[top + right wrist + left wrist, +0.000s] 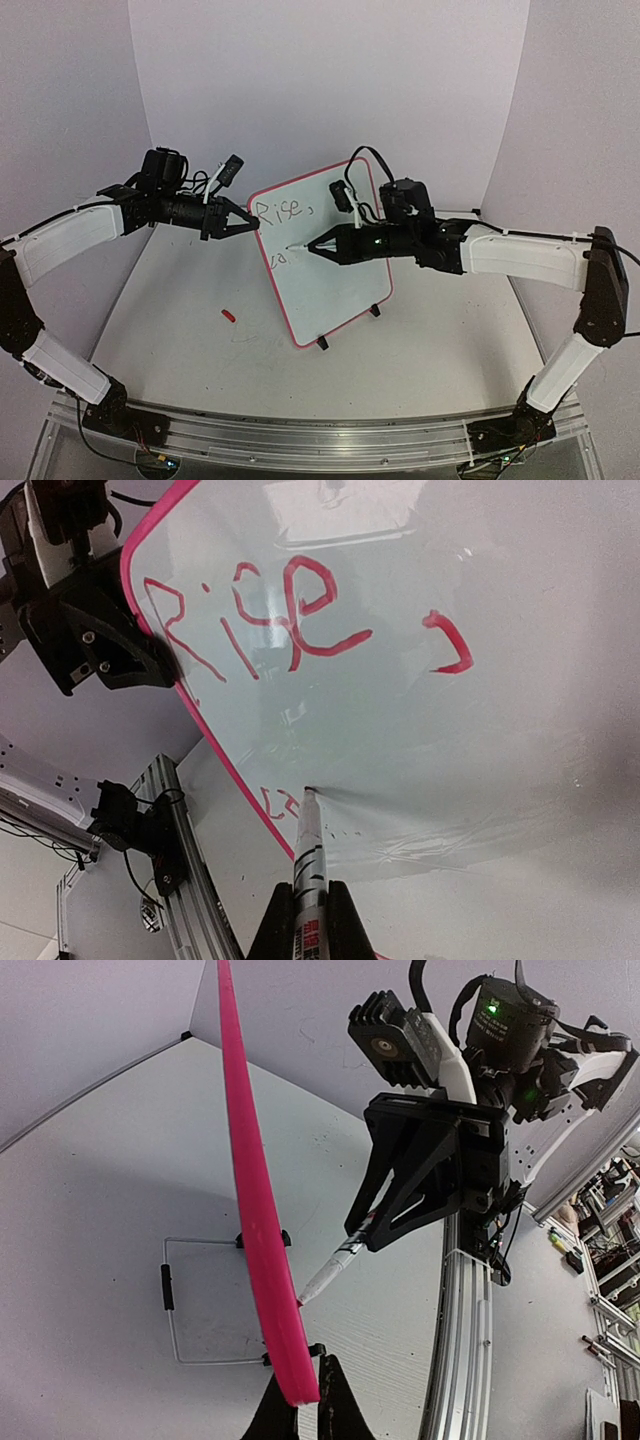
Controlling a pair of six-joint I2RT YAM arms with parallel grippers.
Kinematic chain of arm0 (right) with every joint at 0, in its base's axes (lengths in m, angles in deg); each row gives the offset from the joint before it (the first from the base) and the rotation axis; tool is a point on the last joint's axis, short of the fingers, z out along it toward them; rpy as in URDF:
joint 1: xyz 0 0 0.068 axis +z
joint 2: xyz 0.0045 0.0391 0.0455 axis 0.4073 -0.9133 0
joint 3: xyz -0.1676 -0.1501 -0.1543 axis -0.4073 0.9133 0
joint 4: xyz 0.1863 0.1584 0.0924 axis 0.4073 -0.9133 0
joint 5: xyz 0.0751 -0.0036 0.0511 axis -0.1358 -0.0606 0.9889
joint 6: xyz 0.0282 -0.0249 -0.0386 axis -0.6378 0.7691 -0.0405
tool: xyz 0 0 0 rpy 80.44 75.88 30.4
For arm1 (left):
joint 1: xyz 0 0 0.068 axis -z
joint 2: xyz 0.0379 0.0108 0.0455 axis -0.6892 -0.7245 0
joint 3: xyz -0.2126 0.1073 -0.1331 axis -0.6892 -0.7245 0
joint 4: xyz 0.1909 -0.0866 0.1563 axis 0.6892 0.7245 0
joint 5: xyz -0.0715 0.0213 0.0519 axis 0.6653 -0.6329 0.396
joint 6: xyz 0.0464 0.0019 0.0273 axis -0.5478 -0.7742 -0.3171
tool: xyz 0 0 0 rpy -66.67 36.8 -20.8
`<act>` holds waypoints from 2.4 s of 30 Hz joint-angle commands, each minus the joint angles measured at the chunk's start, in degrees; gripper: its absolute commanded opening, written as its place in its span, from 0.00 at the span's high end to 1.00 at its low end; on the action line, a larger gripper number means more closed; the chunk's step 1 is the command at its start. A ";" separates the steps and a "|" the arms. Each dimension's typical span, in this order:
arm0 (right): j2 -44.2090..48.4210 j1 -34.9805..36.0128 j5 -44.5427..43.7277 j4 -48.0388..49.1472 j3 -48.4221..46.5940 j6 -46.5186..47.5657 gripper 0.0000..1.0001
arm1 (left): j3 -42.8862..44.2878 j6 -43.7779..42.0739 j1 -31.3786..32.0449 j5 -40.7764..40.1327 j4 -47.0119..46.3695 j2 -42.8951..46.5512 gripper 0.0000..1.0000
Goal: Write a sentence on the whiteboard
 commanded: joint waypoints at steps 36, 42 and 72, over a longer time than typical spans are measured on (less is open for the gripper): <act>1.62 0.08 -3.08 5.61 0.80 -3.42 1.00 | -0.45 -3.47 2.81 -0.64 7.08 -1.77 1.00; 3.17 0.10 -5.64 6.11 2.22 -3.50 1.00 | -0.45 -3.52 2.82 -0.60 7.06 -1.80 1.00; 6.78 0.10 -7.06 5.24 8.93 -5.22 1.00 | -0.36 -3.63 3.16 -0.74 7.23 -2.06 1.00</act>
